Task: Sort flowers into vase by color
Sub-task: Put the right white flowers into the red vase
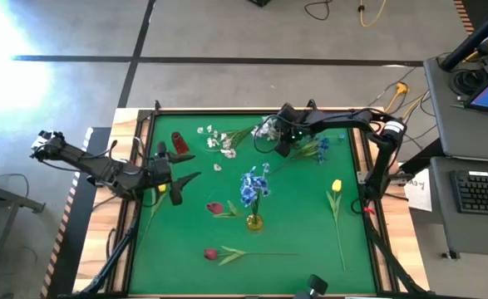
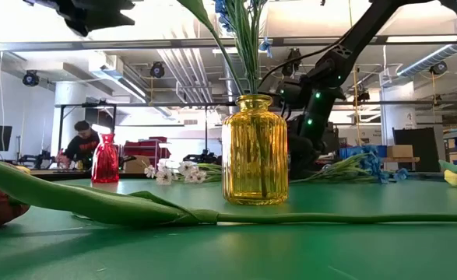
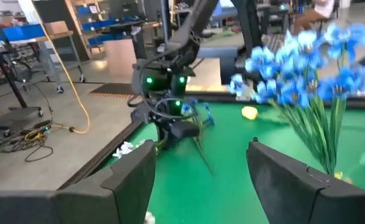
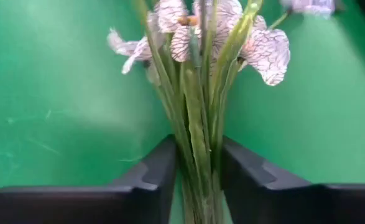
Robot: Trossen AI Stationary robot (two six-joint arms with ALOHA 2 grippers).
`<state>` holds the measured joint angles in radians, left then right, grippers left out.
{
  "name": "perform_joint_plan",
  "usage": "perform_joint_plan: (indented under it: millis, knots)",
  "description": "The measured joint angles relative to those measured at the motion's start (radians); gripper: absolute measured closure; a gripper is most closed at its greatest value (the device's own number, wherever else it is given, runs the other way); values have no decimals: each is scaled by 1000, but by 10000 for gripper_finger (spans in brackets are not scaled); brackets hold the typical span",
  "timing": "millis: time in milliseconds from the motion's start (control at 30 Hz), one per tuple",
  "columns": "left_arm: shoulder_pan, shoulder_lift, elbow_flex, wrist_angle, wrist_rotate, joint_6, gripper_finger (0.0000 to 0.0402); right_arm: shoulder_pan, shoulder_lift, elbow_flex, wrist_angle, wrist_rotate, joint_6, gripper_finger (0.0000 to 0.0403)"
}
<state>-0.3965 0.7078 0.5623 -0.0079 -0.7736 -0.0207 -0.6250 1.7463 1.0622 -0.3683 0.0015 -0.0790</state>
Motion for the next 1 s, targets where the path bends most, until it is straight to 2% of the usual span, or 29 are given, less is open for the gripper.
perform_joint_plan:
  millis: [133,233,400,467,633,767,1000]
  knots:
    - [0,1,0,108,-89,43,170,0,-32,1,2,-3,0,356]
    - [9,9,0,140,-153,88,170,1,-63,1,1,-9,0,372]
    - [76,14,-2,175,-133,115,171,0,-140,1,4,-29,1,375]
    - [116,15,-2,185,-44,111,171,1,-179,2,4,-33,0,370]
    - [260,19,-2,205,307,77,171,0,-280,8,26,-35,-2,359]
    - [382,38,-2,212,414,57,171,0,-364,8,109,-68,-11,362]
    - [538,120,-2,324,654,67,171,0,-443,9,379,-261,27,364]
